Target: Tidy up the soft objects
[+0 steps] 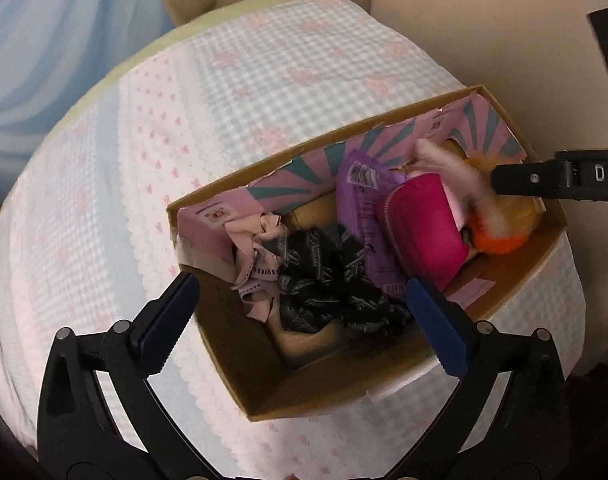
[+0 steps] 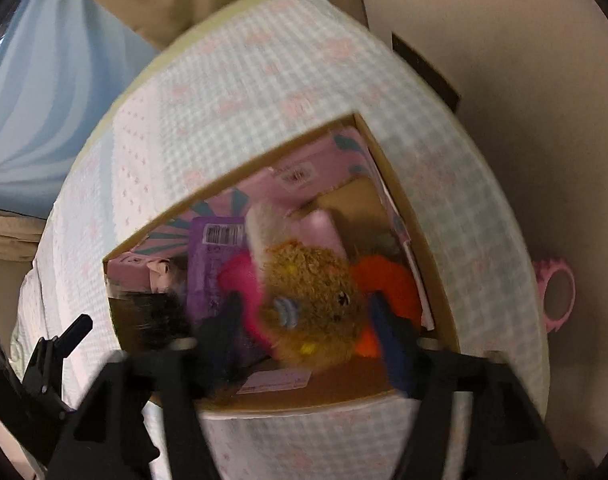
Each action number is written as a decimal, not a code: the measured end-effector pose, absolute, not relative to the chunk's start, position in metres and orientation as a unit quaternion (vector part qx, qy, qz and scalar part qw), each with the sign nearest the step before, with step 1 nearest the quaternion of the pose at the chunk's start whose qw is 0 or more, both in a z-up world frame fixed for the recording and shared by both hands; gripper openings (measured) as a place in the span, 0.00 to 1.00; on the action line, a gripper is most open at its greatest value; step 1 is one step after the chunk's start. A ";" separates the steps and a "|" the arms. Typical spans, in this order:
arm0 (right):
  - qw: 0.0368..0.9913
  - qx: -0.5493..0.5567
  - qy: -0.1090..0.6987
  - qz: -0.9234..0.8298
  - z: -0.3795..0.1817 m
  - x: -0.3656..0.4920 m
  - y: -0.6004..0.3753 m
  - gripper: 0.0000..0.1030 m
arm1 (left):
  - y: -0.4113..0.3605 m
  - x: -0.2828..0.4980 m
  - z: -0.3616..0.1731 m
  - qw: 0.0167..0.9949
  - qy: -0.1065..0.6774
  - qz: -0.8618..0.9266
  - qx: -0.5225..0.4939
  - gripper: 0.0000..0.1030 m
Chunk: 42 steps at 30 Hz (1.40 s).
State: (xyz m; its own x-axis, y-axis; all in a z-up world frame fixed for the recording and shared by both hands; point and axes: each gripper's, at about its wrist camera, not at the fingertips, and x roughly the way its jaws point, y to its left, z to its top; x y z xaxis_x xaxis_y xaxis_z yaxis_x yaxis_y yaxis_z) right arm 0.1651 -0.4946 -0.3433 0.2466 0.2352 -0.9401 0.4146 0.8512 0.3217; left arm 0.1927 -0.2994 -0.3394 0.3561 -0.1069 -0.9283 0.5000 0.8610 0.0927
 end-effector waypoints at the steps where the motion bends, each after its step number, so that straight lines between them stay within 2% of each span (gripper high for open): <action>1: 0.741 0.271 0.611 -0.060 -0.345 0.166 -0.495 0.91 | -0.299 0.192 -0.338 0.802 0.535 -0.190 0.186 1.00; 2: 0.743 0.276 0.607 -0.061 -0.344 0.164 -0.497 0.97 | -0.297 0.193 -0.337 0.798 0.540 -0.190 0.186 1.00; 12: 0.755 0.261 0.597 -0.073 -0.323 0.150 -0.495 0.97 | -0.280 0.183 -0.327 0.802 0.548 -0.173 0.166 1.00; 19: 0.779 0.237 0.575 -0.071 -0.272 0.136 -0.476 0.97 | -0.264 0.176 -0.289 0.818 0.533 -0.170 0.135 1.00; 27: 0.829 0.158 0.535 -0.050 -0.174 0.110 -0.420 0.97 | -0.213 0.150 -0.202 0.854 0.489 -0.166 0.074 1.00; 35: 0.891 0.074 0.449 -0.013 -0.072 0.073 -0.328 0.97 | -0.123 0.116 -0.104 0.896 0.423 -0.136 -0.005 1.00; 42: 0.923 0.030 0.384 0.005 -0.025 0.036 -0.263 0.97 | -0.044 0.066 -0.039 0.933 0.347 -0.090 -0.022 1.00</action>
